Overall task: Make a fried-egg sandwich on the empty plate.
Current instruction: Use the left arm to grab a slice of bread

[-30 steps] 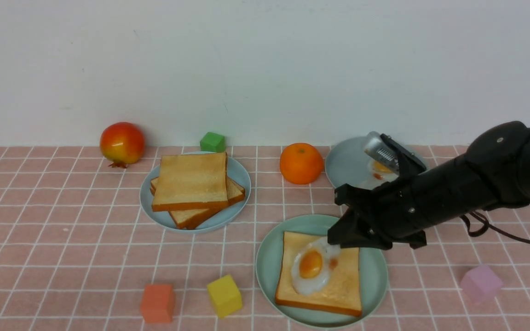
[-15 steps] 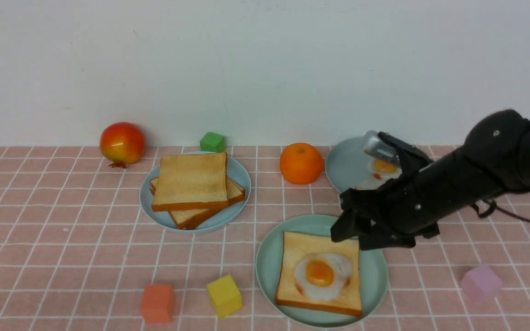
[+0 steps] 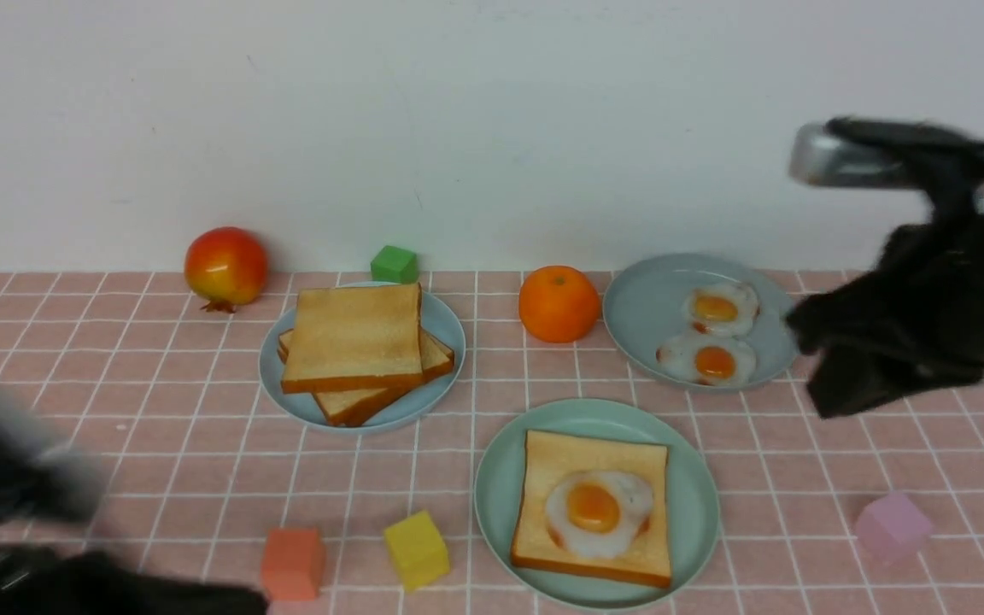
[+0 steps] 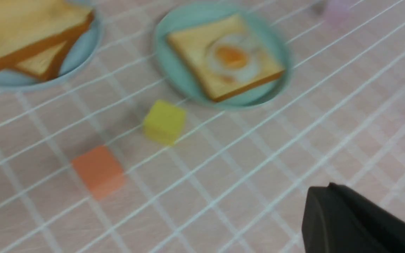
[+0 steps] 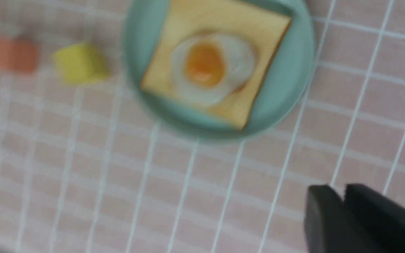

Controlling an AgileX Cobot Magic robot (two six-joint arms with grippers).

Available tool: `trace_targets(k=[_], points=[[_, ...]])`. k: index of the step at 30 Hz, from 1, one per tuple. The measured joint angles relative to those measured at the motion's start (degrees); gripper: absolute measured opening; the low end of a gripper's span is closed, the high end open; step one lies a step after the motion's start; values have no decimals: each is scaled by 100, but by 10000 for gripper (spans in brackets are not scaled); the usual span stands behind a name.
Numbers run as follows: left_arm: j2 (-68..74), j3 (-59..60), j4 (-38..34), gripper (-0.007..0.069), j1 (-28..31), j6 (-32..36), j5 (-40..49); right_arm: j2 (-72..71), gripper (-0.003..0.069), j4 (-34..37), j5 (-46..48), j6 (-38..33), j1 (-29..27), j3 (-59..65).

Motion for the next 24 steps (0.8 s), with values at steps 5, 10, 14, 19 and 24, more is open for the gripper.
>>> trace_targets(k=[5, 10, 14, 19, 24], points=[[1859, -1170, 113, 13, 621, 522, 352, -1761, 0, -158, 155, 291, 767, 638], [2938, -1981, -1255, 13, 1591, 2373, 542, -2866, 6, -513, 218, 457, 993, 1167], [4010, -2785, -2475, 13, 2320, 3913, 941, -3499, 7, -644, 262, 475, 993, 1329], [4933, -3431, -2627, 13, 2733, 5097, 893, -3657, 7, -487, 287, 141, 993, 1340], [5605, -3783, -2268, 69, 2967, 6275, 761, -3652, 7, -292, 257, -41, 993, 1347]])
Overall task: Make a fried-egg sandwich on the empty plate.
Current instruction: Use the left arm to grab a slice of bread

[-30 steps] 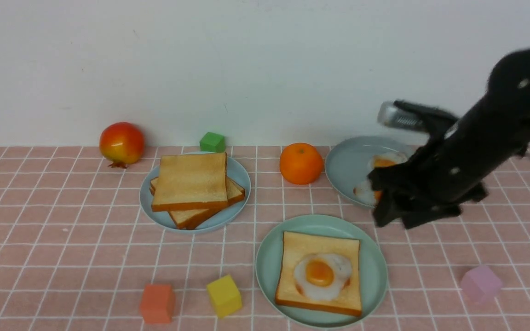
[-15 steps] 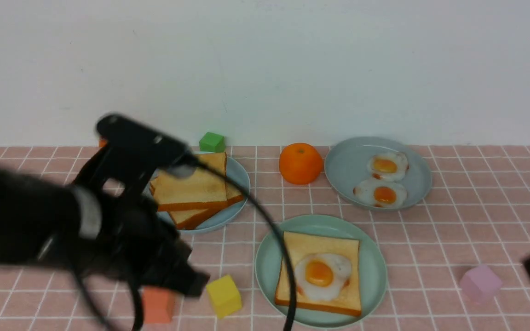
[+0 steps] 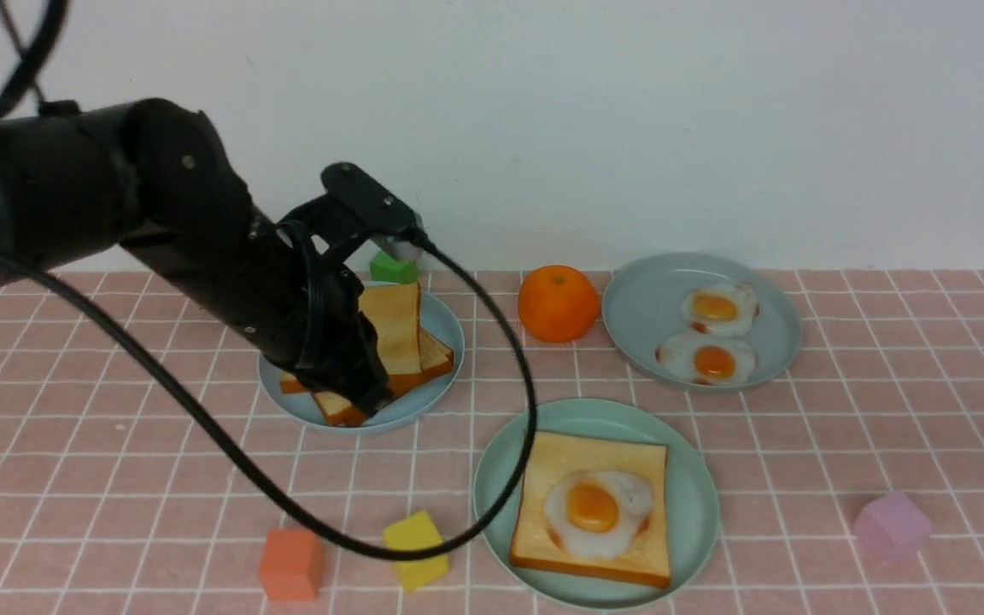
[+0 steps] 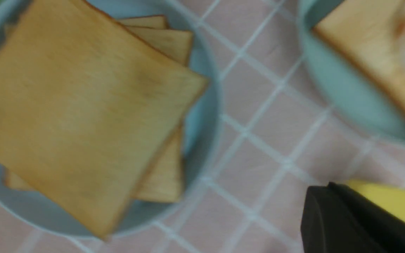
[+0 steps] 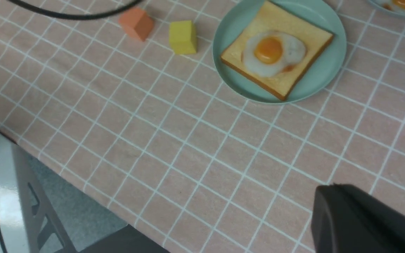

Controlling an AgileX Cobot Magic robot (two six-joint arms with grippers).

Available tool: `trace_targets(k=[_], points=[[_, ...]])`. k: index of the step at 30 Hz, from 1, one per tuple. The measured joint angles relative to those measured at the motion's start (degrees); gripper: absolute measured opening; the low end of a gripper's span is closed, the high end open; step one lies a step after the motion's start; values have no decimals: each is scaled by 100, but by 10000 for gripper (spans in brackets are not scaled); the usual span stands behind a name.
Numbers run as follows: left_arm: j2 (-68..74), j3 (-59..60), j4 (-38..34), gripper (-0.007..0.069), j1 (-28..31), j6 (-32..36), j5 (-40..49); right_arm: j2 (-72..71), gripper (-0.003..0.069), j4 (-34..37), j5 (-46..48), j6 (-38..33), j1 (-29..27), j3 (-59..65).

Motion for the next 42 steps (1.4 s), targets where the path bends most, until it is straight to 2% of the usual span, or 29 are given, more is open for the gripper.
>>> trace_targets(k=[1, 3, 5, 7, 8, 9, 11, 20, 25, 33, 42], points=[[20, -8, 15, 75, 0, 33, 0, 0, 7, 12, -5, -2, 0, 0], [202, -63, 169, 166, 92, 374, -97, 0, 7, 20, -10, -2, 0, 0], [285, -74, 203, 224, 153, 485, -199, 0, 7, 33, -10, -2, 0, 0], [387, -74, 231, 316, 228, 602, -456, 0, 7, 67, -17, -7, 0, 1], [397, -74, 239, 316, 234, 611, -478, 0, 7, 67, -17, -6, 0, 1], [459, -74, 297, 357, 275, 674, -597, 0, 8, 93, -17, -6, 0, 1], [588, -78, 441, 392, 312, 819, -758, 0, 8, 121, -22, -6, 0, 1], [893, -85, 523, 407, 317, 1480, -1495, 0, 8, 213, -22, -6, 0, 6], [1016, -104, 523, 407, 317, 1820, -1436, 0, 8, 225, -22, -6, 0, 6], [1100, -104, 523, 405, 317, 1910, -1433, 0, 8, 361, -22, -6, 0, 6], [1217, -111, 581, 329, 317, 2277, -1832, 0, 9, 382, -27, -6, 0, 6]])
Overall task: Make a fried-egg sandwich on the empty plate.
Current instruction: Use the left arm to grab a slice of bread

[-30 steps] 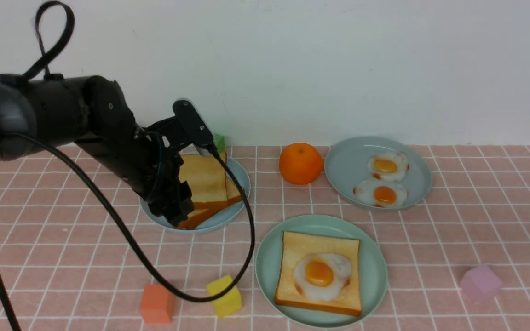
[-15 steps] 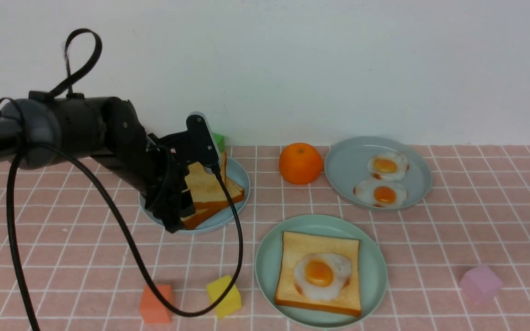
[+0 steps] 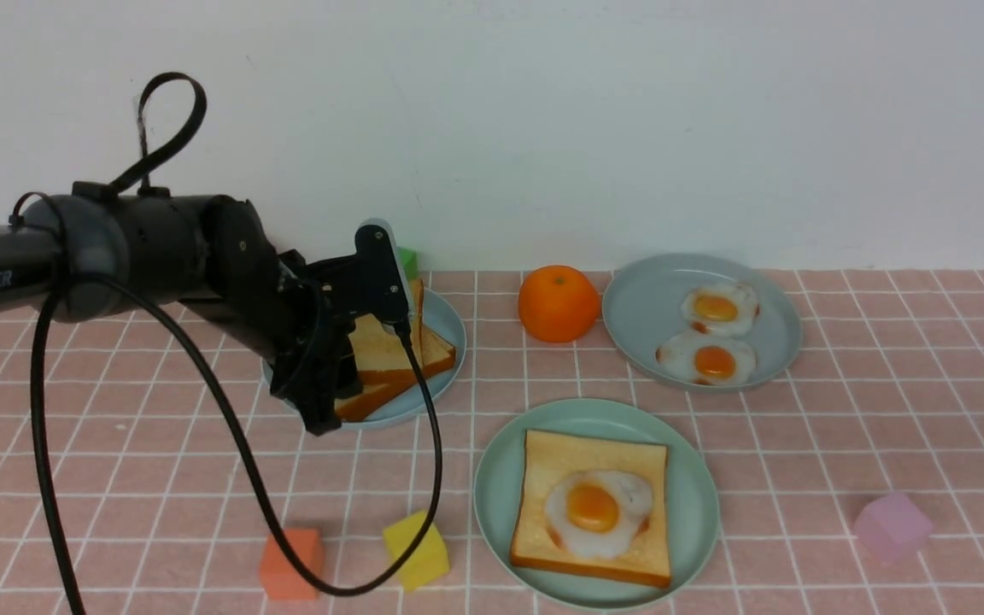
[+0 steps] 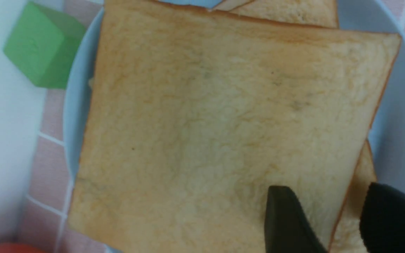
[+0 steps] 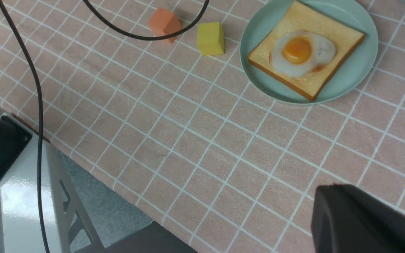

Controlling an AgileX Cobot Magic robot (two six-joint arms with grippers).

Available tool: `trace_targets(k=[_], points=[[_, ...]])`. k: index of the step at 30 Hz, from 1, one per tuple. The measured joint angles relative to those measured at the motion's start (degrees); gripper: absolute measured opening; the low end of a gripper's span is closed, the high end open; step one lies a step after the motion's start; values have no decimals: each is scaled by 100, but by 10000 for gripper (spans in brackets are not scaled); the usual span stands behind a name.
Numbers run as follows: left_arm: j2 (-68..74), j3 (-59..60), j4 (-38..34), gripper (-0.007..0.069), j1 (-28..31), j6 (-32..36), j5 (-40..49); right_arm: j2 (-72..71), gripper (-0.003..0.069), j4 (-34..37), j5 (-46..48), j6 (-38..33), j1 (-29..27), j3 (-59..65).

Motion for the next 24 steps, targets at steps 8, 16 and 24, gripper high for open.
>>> trace_targets(k=[8, 16, 24], points=[[0, 0, 46, 276, 0, 13, -44, 0, 11, 82, -12, 0, 0, 0], [82, -24, 81, 176, 0, 23, -69, 0, 11, 153, -12, 0, 0, 0], [92, -30, 169, 69, 0, 23, -81, 0, 11, 302, -17, 5, 0, 0]])
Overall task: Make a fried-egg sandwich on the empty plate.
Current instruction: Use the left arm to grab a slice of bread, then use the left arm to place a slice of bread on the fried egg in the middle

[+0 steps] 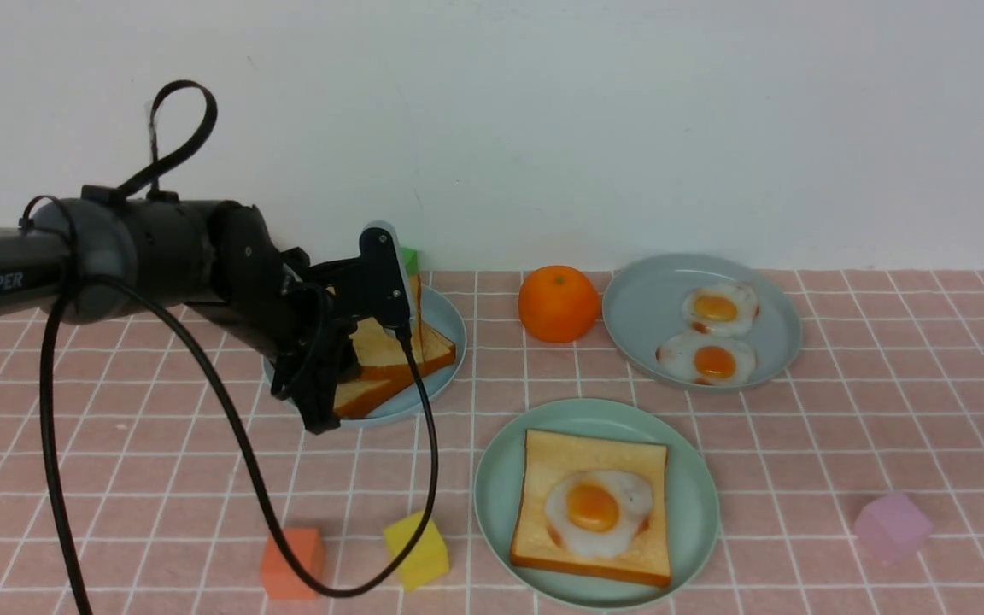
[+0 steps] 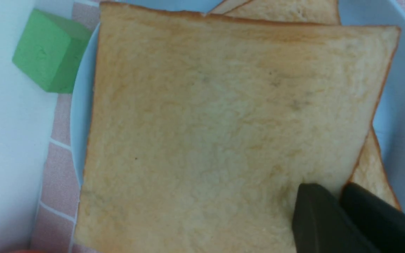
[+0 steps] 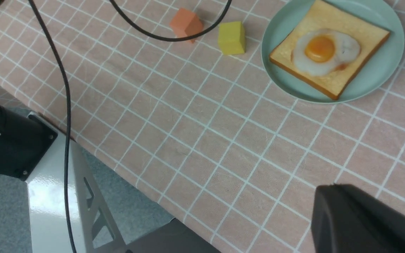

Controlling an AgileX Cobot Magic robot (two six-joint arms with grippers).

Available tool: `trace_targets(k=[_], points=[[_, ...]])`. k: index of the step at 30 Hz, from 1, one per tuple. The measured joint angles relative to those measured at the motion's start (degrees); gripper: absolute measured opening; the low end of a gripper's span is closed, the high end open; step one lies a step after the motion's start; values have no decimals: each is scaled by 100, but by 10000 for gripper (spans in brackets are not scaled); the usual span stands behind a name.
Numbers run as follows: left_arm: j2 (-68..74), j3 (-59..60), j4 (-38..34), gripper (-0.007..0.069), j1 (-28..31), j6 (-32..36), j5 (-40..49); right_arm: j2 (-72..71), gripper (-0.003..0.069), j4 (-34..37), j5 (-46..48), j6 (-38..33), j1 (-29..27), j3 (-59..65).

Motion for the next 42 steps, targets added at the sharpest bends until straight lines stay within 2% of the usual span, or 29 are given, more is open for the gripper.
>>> trace_targets(k=[7, 14, 18, 22, 27, 31, 34, 42], points=[[-546, 18, -220, 69, 0, 0, 322, -17, 13, -36, 0, 0, 0, 0], [-1426, 34, -783, 62, -72, 0, 843, -280, 13, -511, 0, 143, 0, 0], [-1831, 327, -1032, 62, -655, -5, 1018, -664, 13, -827, 129, 396, 0, 0], [-1889, 603, -1085, 61, -1790, -501, 1232, -1106, 13, -1079, 277, 704, 0, 0], [-1762, 616, -591, 60, -2763, -874, 1228, -1425, 13, -1165, 277, 848, 0, 0], [-1528, 616, -52, 54, -3101, -1406, 1135, -1547, 15, -1175, 277, 878, 0, 0], [-1336, 618, 164, 54, -3138, -1576, 1082, -1547, 15, -1182, 277, 883, 0, 15], [-1036, 637, 219, 53, -3138, -1875, 671, -1547, 15, -1181, 277, 883, 1, 329]])
